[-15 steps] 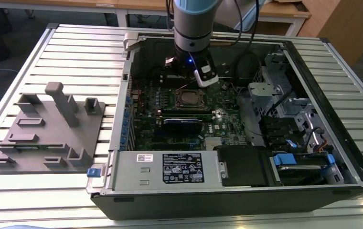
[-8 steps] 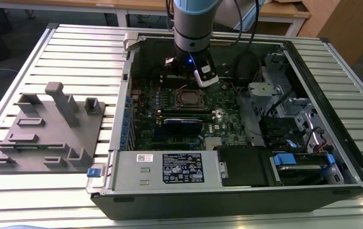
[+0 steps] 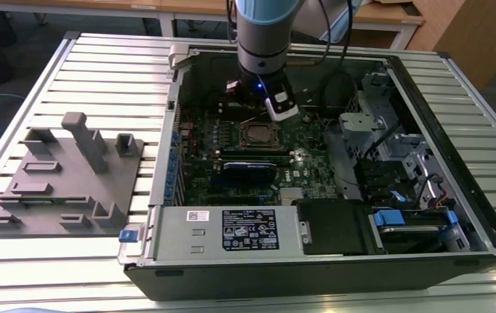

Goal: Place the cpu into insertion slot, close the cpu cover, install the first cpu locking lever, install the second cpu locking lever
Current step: 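Install the first cpu locking lever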

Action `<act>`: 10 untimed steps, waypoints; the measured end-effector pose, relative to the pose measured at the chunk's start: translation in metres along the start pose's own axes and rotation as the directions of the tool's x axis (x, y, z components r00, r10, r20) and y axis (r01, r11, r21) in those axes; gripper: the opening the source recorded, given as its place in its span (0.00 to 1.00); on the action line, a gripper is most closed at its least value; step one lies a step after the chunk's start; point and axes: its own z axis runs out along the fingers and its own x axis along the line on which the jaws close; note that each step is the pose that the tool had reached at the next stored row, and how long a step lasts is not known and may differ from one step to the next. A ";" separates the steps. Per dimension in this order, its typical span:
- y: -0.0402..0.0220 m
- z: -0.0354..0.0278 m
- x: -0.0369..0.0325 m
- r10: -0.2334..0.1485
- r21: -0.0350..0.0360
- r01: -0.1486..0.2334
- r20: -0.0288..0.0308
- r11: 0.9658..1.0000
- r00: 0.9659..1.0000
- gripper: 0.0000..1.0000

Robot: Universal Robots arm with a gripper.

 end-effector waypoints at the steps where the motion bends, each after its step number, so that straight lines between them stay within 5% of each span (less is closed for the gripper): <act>1: -0.0001 0.0003 0.0001 0.005 0.000 -0.005 0.002 1.000 1.000 0.11; 6: -0.0008 0.0024 0.0001 0.090 0.003 -0.090 0.029 0.996 0.996 0.11; 10: -0.0009 0.0030 0.0001 0.117 0.003 -0.117 0.038 0.993 0.992 0.11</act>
